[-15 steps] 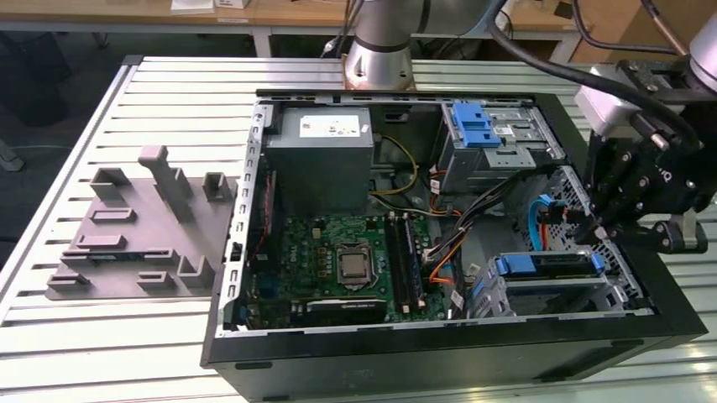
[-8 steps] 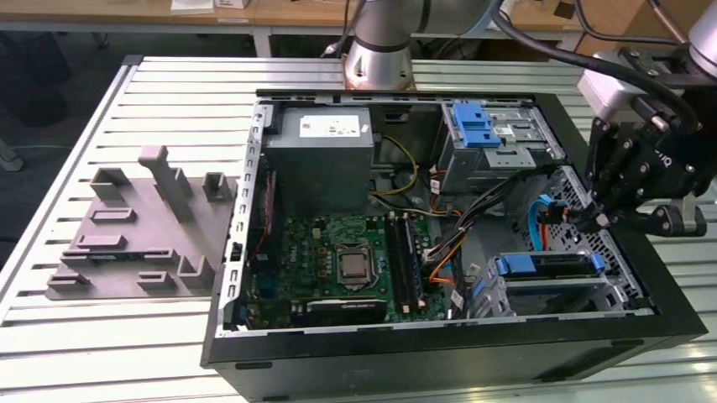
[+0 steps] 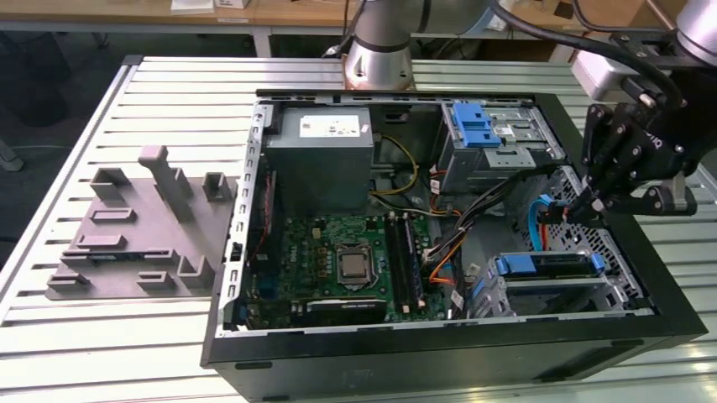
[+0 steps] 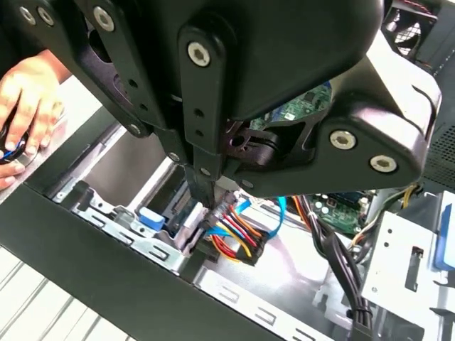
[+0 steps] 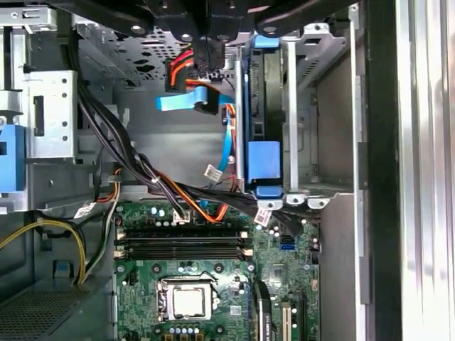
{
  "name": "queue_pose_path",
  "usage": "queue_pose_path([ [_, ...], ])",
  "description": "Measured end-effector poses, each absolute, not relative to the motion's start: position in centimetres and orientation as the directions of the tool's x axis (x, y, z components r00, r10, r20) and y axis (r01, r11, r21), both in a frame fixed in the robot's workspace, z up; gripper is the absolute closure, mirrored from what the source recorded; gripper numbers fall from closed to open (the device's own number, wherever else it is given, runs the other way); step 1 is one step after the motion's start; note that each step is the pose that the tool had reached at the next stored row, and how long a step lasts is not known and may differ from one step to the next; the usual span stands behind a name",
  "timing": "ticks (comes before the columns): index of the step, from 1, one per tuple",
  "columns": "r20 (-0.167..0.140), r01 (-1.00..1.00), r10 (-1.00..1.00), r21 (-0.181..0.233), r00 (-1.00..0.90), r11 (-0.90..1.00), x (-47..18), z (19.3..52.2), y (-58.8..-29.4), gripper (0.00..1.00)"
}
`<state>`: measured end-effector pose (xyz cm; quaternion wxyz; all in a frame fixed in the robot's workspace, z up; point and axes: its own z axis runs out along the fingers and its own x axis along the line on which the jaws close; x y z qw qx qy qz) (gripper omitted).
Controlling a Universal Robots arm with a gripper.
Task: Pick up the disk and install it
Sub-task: 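Insert the first disk wire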
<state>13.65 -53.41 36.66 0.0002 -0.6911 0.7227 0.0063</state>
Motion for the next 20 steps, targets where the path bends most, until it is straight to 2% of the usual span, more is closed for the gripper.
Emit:
queue_pose_path([
  [1, -0.006, -0.999, -0.999, 0.009, -0.045, 0.045, 13.6, 36.7, -53.2, 0.83],
  [2, 0.001, -0.999, -0.999, 0.008, -0.045, 0.045, 13.6, 36.7, -53.0, 0.83],
  [3, 0.009, -0.999, -0.999, 0.008, -0.046, 0.046, 13.6, 36.6, -52.8, 0.76],
  [7, 0.039, -0.999, -0.998, 0.007, -0.046, 0.046, 13.6, 36.4, -52.1, 0.76],
  [17, 0.057, -0.999, -0.997, 0.002, -0.05, 0.05, 13.6, 35.4, -51.8, 0.76],
  [18, 0.057, -0.999, -0.997, 0.002, -0.05, 0.051, 13.6, 35.4, -51.8, 0.78],
  [19, 0.057, -0.999, -0.997, 0.002, -0.051, 0.051, 13.7, 35.4, -51.8, 0.84],
  [20, 0.057, -0.999, -0.997, 0.002, -0.051, 0.051, 13.7, 35.4, -51.8, 0.84],
])
